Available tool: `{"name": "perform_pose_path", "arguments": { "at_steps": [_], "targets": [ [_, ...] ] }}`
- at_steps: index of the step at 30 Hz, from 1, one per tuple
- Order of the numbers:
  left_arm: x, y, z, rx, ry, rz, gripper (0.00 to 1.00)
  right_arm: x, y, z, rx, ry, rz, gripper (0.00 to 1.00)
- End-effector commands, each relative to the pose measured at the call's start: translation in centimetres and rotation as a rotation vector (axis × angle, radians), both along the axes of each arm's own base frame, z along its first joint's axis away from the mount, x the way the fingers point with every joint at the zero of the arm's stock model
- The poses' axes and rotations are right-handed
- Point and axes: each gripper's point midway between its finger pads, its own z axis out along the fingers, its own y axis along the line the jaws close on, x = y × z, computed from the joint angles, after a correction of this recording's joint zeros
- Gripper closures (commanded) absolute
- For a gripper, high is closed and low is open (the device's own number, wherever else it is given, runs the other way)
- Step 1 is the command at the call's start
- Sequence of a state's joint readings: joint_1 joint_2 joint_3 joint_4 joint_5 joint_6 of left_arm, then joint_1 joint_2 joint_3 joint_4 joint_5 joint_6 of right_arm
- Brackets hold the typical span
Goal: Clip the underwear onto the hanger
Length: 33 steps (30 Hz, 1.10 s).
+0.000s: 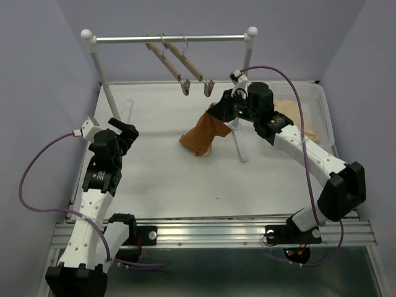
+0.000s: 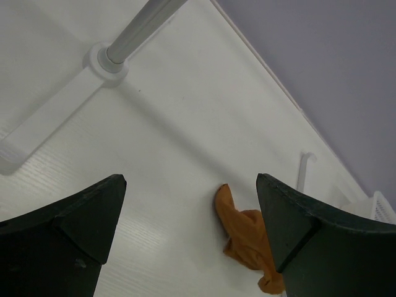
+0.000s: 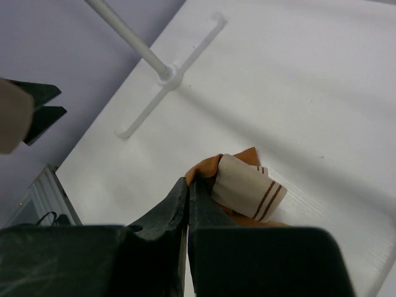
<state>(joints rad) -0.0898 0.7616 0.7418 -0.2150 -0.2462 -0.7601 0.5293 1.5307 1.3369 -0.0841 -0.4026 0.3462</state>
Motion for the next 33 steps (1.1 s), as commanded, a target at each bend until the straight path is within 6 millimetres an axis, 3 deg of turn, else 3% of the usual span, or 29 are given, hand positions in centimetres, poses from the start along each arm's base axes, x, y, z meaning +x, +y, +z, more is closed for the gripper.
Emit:
{"name": "perform_pose_path", "arguments": {
  "at_steps": [1,3,4,6,7,8,9,13,16,17,19,20,21,22,25,26,29,30,33],
  "targets": [
    [-0.1,0.5,1.8,0.009,-0.044,0.025,0.01,-1.2,-0.5,6.1,0.134,-0.175,-0.030,0.99],
    [-0.1,0.4,1.8,0.007,-0.043,0.021,0.01,-2.6,-0.6,4.2,0.140,-0.112,-0.025,0.99],
    [0.0,0.4,1.6,0.005,-0.040,0.018,0.01,-3.9,-0.5,0.5,0.112,-0.026,-0.014,0.99],
    [0.0,0.2,1.5,0.001,-0.035,0.011,0.01,-6.6,0.0,-2.9,0.078,0.052,0.060,0.98],
    [0.1,0.2,1.3,0.002,-0.029,0.008,0.01,-9.1,0.3,-6.0,0.014,0.117,0.126,0.97],
    [0.2,-0.1,1.1,-0.003,-0.024,-0.003,0.01,-10.4,0.5,-7.3,-0.013,0.148,0.165,0.94],
    [0.4,-0.2,1.0,-0.001,-0.017,-0.012,0.01,-12.4,0.1,-10.4,-0.088,0.240,0.194,0.93],
    [0.9,-1.1,0.3,-0.009,0.010,-0.059,0.01,-18.5,1.4,-15.0,-0.177,0.370,0.401,0.82],
    [1.1,-1.9,-0.4,-0.020,0.035,-0.106,0.01,-19.4,1.3,-16.1,-0.221,0.407,0.443,0.65],
    [1.3,-2.5,-0.8,-0.024,0.048,-0.137,0.01,-19.0,1.3,-16.0,-0.233,0.383,0.441,0.48],
    [1.3,-3.0,-1.3,-0.026,0.063,-0.164,0.01,-18.6,1.4,-15.2,-0.226,0.354,0.433,0.37],
    [1.2,-3.5,-1.5,-0.027,0.066,-0.184,0.01,-18.4,1.5,-14.9,-0.221,0.356,0.416,0.26],
    [1.1,-3.8,-1.7,-0.026,0.074,-0.193,0.01,-17.5,1.3,-14.7,-0.232,0.338,0.363,0.06],
    [0.9,-4.1,-1.9,-0.024,0.079,-0.203,0.01,-17.0,1.1,-14.6,-0.242,0.335,0.326,0.00],
    [0.4,-5.7,-2.2,-0.018,0.084,-0.252,0.01,-13.7,-1.0,-15.7,-0.328,0.346,0.110,0.00],
    [0.0,-7.0,-2.3,-0.015,0.085,-0.290,0.01,-11.3,-2.4,-15.7,-0.338,0.349,-0.011,0.00],
    [-0.8,-9.5,-3.1,0.003,0.109,-0.369,0.01,-8.1,-4.5,-15.7,-0.300,0.407,-0.147,0.00],
    [-1.6,-11.4,-3.4,0.010,0.120,-0.436,0.01,-6.4,-5.8,-16.5,-0.294,0.442,-0.204,0.00],
    [-3.5,-14.9,-4.4,0.032,0.150,-0.575,0.01,-3.6,-6.1,-16.2,-0.309,0.411,-0.277,0.00]
  ]
}}
